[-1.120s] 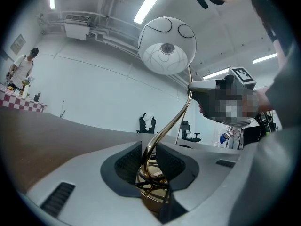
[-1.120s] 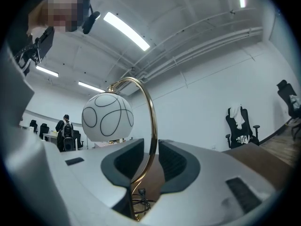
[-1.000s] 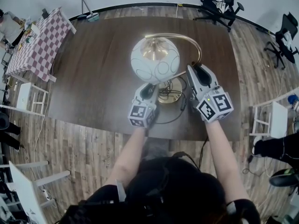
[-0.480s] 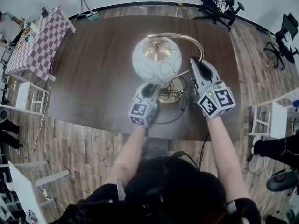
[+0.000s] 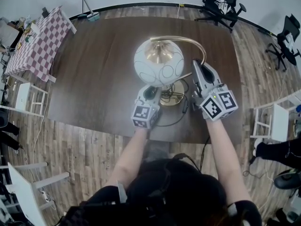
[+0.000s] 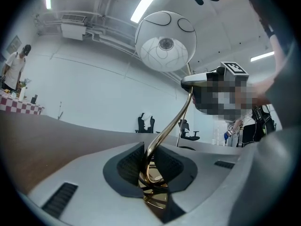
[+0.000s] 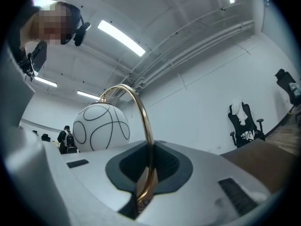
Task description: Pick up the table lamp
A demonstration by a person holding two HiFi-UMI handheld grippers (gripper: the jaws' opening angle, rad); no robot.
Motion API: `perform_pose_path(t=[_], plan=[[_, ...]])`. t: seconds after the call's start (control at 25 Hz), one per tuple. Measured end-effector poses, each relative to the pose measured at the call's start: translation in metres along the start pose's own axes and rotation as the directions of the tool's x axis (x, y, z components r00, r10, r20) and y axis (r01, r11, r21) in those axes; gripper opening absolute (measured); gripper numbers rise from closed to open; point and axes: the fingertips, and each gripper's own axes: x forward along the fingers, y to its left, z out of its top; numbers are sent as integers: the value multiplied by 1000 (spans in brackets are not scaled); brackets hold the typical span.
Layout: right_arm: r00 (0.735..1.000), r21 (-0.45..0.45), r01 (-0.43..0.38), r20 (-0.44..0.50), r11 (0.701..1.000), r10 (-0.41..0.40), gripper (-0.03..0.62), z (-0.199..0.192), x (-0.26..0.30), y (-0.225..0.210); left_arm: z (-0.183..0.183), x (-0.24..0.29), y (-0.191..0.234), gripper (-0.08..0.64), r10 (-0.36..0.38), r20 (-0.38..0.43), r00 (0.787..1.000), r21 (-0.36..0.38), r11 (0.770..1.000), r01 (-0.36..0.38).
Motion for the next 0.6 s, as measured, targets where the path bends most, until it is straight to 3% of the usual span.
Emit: perform_pose_path(t=[0.6], plan=[[997, 37, -43, 68, 998, 40, 15, 6, -6, 4, 6, -1, 1, 64, 30, 9, 1000, 18, 999, -30]])
